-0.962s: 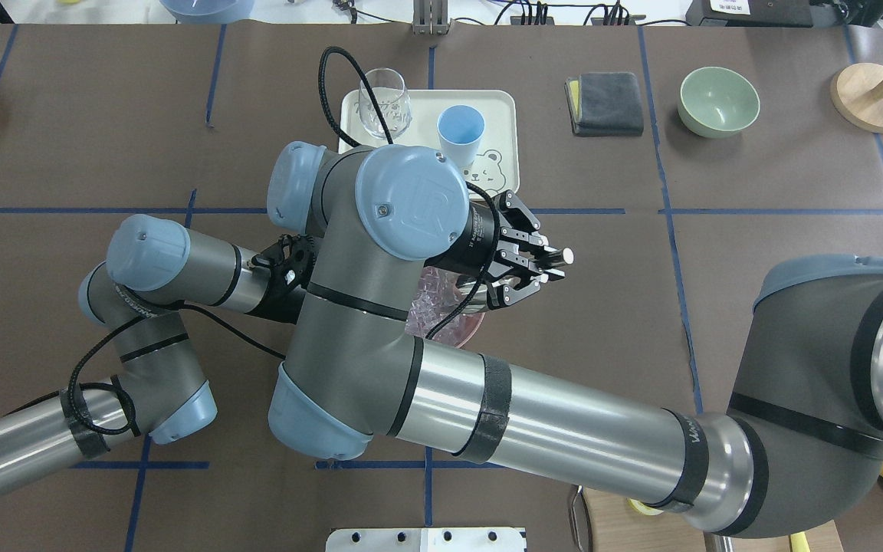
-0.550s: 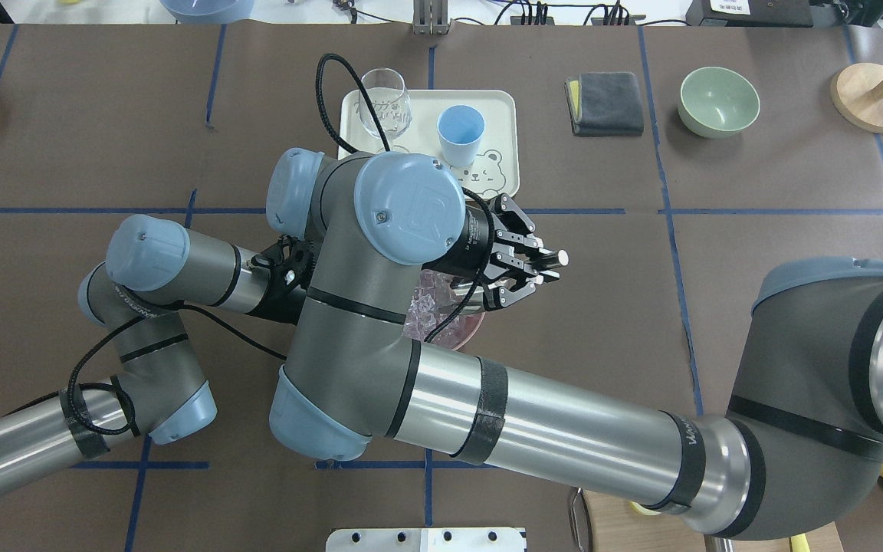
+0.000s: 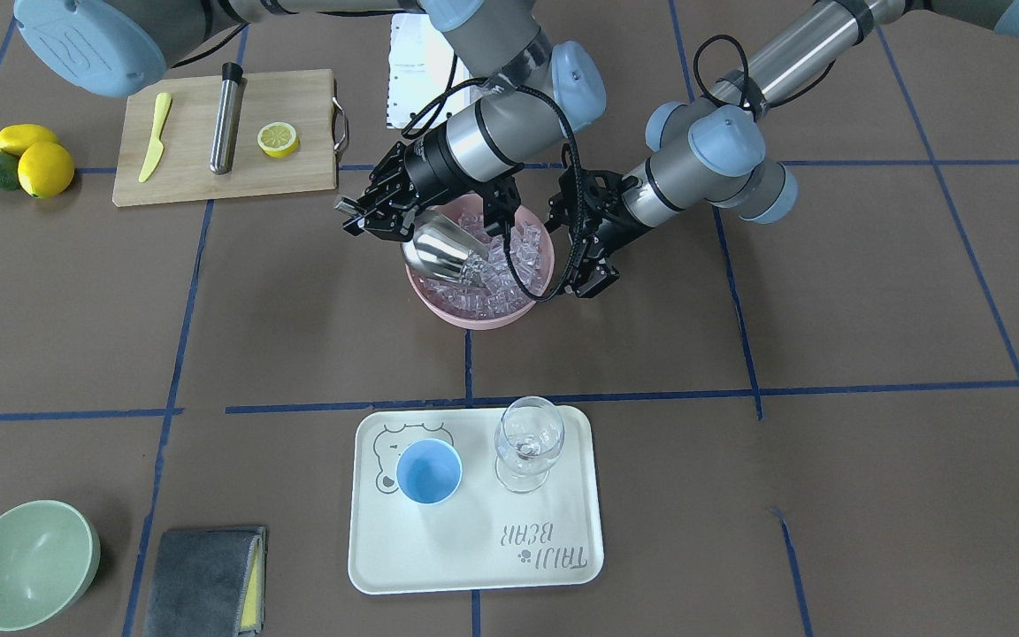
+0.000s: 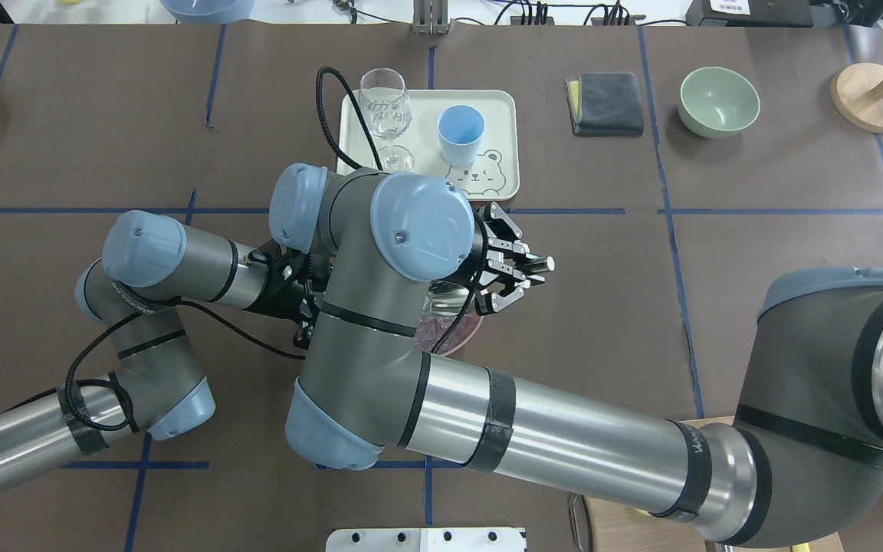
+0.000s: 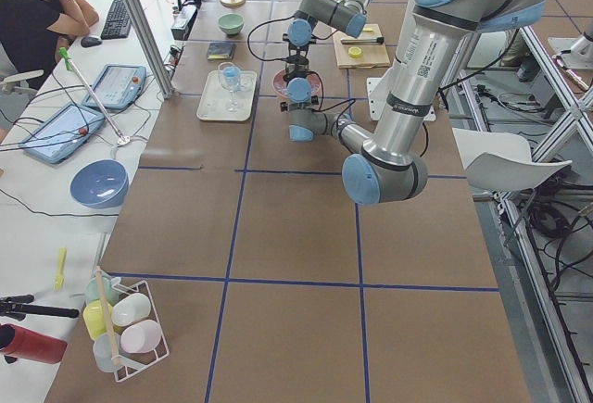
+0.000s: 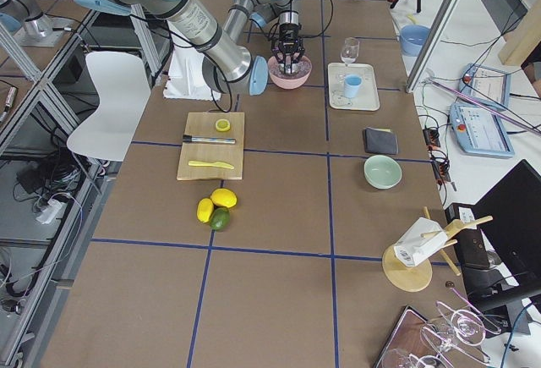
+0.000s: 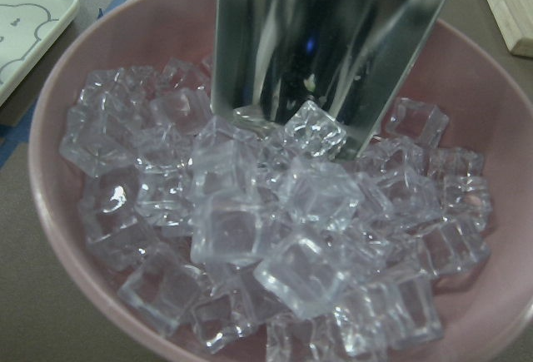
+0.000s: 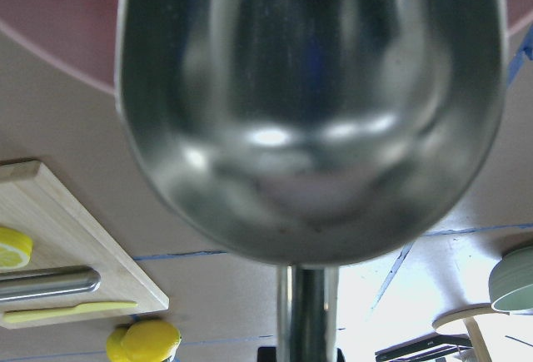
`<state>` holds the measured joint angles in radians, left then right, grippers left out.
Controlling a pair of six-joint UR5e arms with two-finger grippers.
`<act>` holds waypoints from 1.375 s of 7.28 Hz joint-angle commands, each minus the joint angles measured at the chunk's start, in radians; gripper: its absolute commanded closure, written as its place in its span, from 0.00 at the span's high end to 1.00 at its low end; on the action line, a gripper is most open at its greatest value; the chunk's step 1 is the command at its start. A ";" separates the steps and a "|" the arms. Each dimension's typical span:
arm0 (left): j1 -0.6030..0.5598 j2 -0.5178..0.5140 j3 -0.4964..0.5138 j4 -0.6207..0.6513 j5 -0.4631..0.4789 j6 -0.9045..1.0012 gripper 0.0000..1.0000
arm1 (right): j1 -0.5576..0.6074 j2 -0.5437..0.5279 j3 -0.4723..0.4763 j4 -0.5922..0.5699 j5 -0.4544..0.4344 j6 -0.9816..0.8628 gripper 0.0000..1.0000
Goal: Put ice in cup with scoop
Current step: 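Dip the scoop into the ice cubes with the right gripper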
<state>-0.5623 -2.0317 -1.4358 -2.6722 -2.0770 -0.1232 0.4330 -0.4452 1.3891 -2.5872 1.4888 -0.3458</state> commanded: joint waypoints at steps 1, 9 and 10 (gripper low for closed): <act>-0.005 -0.001 0.000 0.000 0.000 0.001 1.00 | 0.000 -0.047 0.034 0.076 0.001 -0.001 0.00; -0.025 -0.002 -0.002 0.002 0.000 0.001 1.00 | 0.003 -0.222 0.254 0.257 0.014 0.007 0.00; -0.033 -0.002 -0.002 0.003 -0.002 0.001 1.00 | 0.003 -0.239 0.255 0.300 0.019 0.008 0.00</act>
<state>-0.5873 -2.0341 -1.4372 -2.6705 -2.0774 -0.1227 0.4354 -0.6680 1.6432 -2.3340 1.5038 -0.3388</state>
